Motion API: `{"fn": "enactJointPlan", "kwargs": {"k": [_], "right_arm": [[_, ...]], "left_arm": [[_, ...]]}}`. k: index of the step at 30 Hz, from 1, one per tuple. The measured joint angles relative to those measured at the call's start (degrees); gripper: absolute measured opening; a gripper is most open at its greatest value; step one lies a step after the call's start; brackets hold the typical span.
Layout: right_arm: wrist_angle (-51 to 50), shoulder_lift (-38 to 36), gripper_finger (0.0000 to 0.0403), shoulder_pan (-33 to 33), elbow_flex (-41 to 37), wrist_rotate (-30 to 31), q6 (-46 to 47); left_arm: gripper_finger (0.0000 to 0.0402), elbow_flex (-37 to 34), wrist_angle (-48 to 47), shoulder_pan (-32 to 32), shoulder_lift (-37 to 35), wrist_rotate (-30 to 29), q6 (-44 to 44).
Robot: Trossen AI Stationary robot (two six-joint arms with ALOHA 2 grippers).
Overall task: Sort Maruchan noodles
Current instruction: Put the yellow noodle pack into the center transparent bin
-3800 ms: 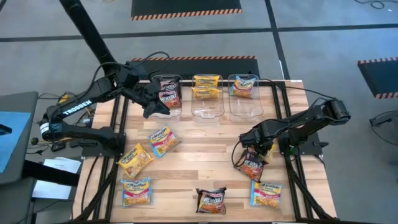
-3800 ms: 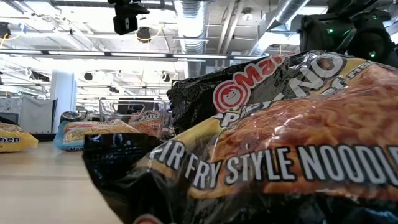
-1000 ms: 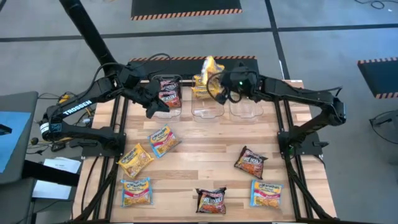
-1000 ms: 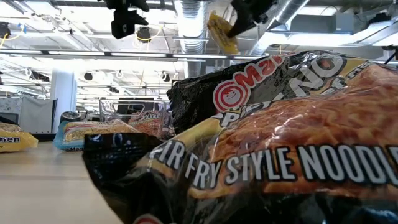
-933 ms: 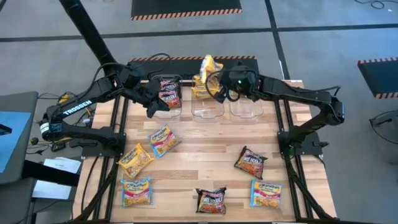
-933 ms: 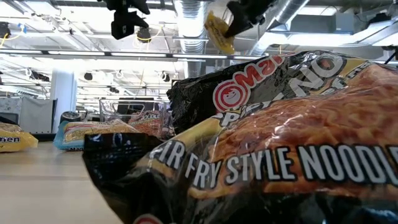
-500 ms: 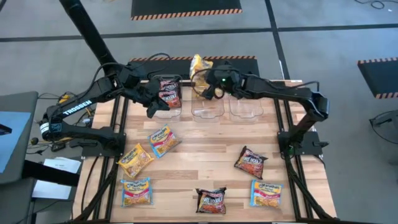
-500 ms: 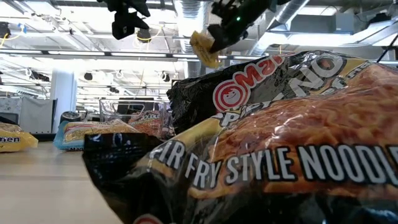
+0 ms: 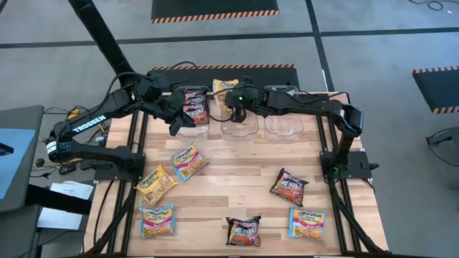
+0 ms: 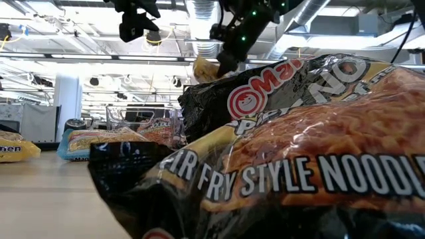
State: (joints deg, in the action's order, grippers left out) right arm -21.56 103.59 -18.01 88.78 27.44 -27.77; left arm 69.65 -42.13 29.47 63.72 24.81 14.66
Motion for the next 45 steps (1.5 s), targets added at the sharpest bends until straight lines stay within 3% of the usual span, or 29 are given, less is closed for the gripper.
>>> {"fn": "enactJointPlan", "kwargs": {"k": [9,22,34,45], "right_arm": [[-8.66,0.83,0.0,0.42,0.08,3.46,-0.66],[-20.93,3.74,0.0001,0.96,-0.12,2.67,9.81],[-21.62,9.51,0.0001,1.7,0.29,8.03,9.24],[-19.73,11.72,0.0001,0.87,0.52,7.56,8.87]], "left_arm": [[0.013,0.0,0.02,0.0,0.0,-0.75,1.48],[0.013,0.0,0.0,0.0,0.0,-2.33,1.03],[0.013,0.01,0.0,0.0,0.02,-2.14,-1.98],[0.013,0.0,-0.02,0.0,0.04,-1.93,-1.79]]}}
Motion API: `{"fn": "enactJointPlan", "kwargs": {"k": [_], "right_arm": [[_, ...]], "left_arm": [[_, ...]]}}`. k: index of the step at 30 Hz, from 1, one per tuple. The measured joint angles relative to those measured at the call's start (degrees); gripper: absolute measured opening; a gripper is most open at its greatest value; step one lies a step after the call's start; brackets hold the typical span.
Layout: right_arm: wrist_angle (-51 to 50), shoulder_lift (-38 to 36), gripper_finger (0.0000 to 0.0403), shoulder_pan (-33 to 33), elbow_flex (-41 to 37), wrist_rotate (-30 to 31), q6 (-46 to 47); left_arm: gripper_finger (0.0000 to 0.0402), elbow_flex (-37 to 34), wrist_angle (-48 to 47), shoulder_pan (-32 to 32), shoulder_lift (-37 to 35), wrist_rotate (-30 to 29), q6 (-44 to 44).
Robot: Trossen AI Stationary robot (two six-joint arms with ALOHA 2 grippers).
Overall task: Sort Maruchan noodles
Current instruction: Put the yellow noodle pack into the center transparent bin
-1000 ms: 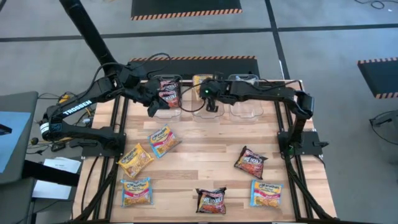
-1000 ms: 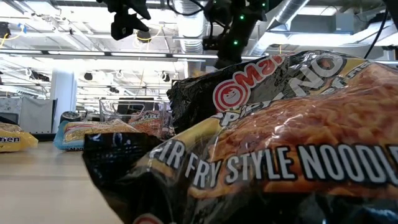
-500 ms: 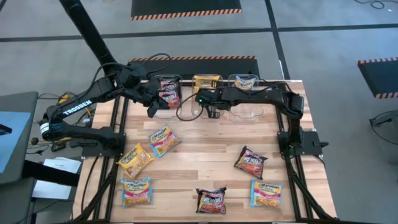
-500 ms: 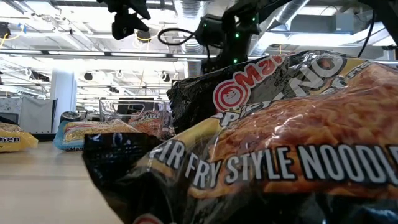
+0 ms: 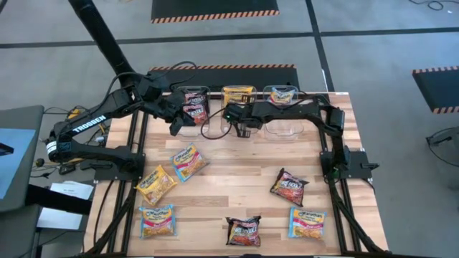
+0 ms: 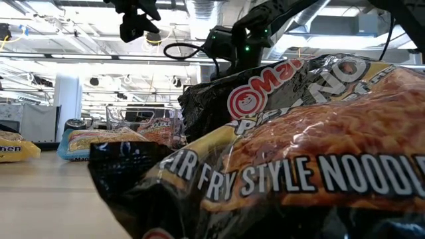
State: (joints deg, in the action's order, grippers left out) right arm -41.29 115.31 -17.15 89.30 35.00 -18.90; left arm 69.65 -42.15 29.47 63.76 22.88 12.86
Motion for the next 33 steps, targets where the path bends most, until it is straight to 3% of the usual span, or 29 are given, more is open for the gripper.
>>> {"fn": "enactJointPlan", "kwargs": {"k": [8,15,24,33], "right_arm": [[1.0,0.09,0.0035,-0.11,0.0,-0.75,1.27],[1.0,0.09,0.0008,-1.09,-0.02,-0.82,3.59],[1.17,0.09,0.0082,-2.15,-0.04,-2.39,4.48],[1.4,0.15,0.0114,-2.15,-0.08,-5.28,8.04]], "left_arm": [[0.013,0.0,0.0,0.0,-0.02,0.32,0.07],[0.013,0.0,0.0,0.0,-0.02,0.32,-0.5],[0.013,0.0,0.0,0.0,-0.02,0.32,-0.15],[0.013,0.01,0.0,0.0,-0.02,0.83,-0.07]]}}
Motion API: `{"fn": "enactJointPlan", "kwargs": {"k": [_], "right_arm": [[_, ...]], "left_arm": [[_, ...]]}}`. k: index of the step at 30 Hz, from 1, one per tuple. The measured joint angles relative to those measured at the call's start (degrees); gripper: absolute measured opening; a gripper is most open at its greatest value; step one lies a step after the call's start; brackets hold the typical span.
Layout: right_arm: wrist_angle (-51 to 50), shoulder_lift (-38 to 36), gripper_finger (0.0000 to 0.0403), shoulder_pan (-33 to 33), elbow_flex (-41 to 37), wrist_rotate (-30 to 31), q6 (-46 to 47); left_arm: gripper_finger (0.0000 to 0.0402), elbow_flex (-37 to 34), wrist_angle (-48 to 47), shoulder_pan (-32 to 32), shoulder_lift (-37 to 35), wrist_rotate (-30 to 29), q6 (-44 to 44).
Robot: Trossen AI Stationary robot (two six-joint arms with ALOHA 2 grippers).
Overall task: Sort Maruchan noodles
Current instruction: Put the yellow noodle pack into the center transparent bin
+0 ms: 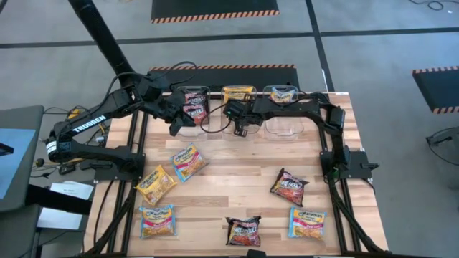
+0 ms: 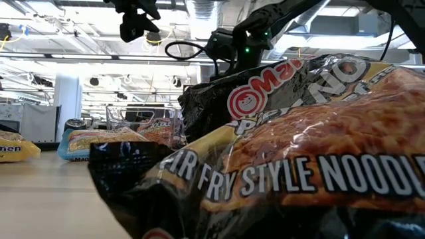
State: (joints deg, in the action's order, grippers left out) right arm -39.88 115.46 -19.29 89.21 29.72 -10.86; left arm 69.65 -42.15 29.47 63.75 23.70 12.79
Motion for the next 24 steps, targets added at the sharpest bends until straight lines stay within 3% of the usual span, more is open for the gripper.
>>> {"fn": "enactJointPlan", "kwargs": {"k": [17,24], "right_arm": [[-7.88,0.17,0.0126,-2.45,10.59,-13.07,3.53],[-7.66,0.17,0.0163,-5.13,10.68,-29.04,9.27]], "left_arm": [[0.013,-0.01,-2.57,0.0,0.0,-0.02,-0.1],[0.013,-0.01,-2.56,0.0,0.0,1.12,-0.1]]}}
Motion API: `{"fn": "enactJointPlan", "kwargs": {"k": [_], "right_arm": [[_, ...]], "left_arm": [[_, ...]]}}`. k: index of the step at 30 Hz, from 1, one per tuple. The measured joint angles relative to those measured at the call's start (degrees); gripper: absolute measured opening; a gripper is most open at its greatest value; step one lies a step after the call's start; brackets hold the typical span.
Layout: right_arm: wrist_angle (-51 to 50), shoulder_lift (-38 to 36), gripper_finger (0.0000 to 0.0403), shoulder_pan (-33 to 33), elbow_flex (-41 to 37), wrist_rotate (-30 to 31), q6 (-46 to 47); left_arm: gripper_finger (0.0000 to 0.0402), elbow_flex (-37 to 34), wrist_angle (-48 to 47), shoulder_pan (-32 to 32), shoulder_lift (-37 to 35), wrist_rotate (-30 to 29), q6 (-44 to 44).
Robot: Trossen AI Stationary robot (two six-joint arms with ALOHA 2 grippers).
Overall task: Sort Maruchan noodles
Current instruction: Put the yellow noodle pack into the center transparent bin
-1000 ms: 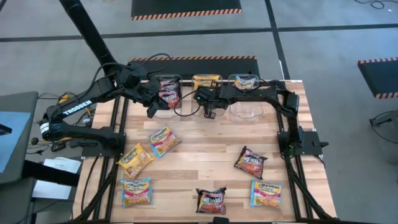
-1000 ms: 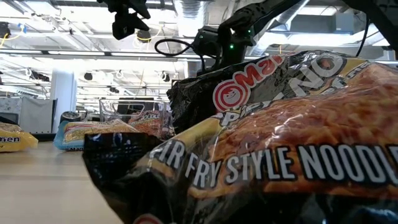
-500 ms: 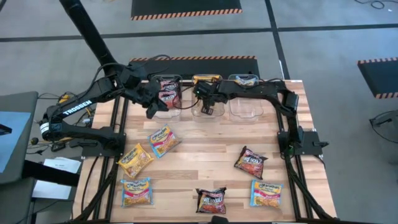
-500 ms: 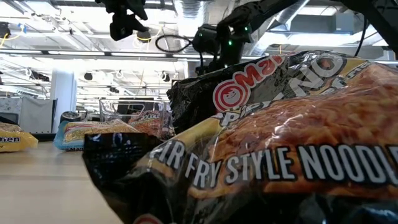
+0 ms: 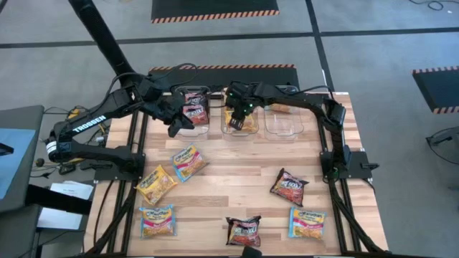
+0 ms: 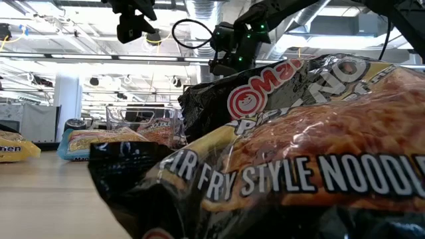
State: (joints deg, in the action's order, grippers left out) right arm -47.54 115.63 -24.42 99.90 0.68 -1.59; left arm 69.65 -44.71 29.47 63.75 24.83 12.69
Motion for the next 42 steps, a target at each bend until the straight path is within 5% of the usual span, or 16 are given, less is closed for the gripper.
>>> {"fn": "enactJointPlan", "kwargs": {"k": [6,28,42], "right_arm": [[0.01,0.0,0.0206,-2.45,0.0,-8.31,-2.35],[-1.64,8.83,0.0204,-1.92,0.2,-3.39,-4.26],[-1.54,9.03,0.0011,0.24,0.2,-2.47,1.51]], "left_arm": [[0.013,0.0,0.27,0.0,0.0,0.25,-1.06],[0.013,0.0,0.44,0.0,-0.02,0.27,-2.49],[0.013,0.0,0.42,0.02,-0.02,0.04,-2.49]]}}
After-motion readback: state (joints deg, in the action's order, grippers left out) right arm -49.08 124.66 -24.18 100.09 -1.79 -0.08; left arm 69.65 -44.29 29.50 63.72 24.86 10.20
